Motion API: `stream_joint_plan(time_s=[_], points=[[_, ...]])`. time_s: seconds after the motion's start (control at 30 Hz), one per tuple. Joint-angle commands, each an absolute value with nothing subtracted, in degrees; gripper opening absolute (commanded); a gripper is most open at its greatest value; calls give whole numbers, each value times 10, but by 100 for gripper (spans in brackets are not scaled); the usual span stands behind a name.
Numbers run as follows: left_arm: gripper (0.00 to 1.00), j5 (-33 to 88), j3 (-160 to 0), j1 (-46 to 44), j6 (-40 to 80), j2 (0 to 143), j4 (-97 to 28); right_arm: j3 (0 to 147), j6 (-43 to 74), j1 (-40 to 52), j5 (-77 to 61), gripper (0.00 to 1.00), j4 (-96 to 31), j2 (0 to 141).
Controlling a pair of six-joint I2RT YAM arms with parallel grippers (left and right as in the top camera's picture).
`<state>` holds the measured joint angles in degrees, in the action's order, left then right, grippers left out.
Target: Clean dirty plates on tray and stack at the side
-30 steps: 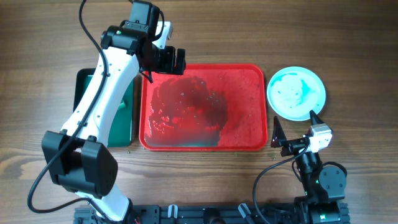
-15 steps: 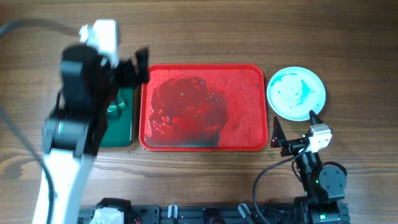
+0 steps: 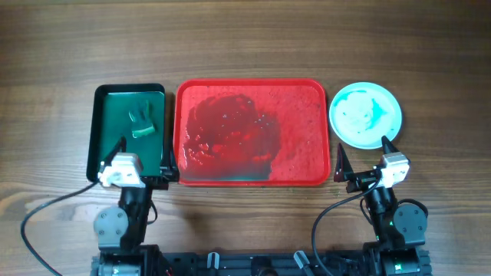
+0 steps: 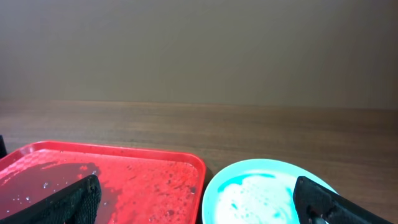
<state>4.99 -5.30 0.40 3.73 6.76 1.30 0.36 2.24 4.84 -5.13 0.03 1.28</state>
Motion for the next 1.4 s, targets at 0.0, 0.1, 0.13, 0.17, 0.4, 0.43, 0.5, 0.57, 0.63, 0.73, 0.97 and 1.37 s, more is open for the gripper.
stream_joint_plan(time_s=[0.0, 0.1, 0.13, 0.17, 0.4, 0.43, 0.5, 0.57, 0.63, 0.73, 0.97, 1.37], points=[[100, 40, -18, 8, 34, 22, 18, 3, 15, 51, -60, 100, 4, 10], [100, 40, -3, 8, 34, 2, 4, 3, 15, 51, -60, 100, 4, 10], [100, 39, -3, 8, 34, 2, 2, 3, 15, 51, -60, 100, 4, 10], [100, 40, -3, 8, 34, 2, -7, 3, 15, 51, -60, 100, 4, 10], [100, 40, -3, 8, 34, 2, -41, 3, 15, 51, -60, 99, 4, 10], [100, 40, -3, 8, 34, 2, -41, 3, 15, 51, -60, 100, 4, 10], [100, 40, -3, 8, 34, 2, -41, 3, 15, 51, -60, 100, 4, 10], [100, 40, -3, 8, 34, 2, -41, 3, 15, 51, -60, 100, 4, 10], [100, 40, -3, 8, 34, 2, -41, 3, 15, 51, -60, 100, 4, 10], [100, 40, -3, 8, 34, 2, -41, 3, 15, 51, -60, 100, 4, 10], [100, 40, -3, 8, 34, 2, -41, 3, 15, 51, -60, 100, 4, 10], [100, 40, -3, 8, 34, 2, -41, 3, 15, 51, -60, 100, 4, 10]])
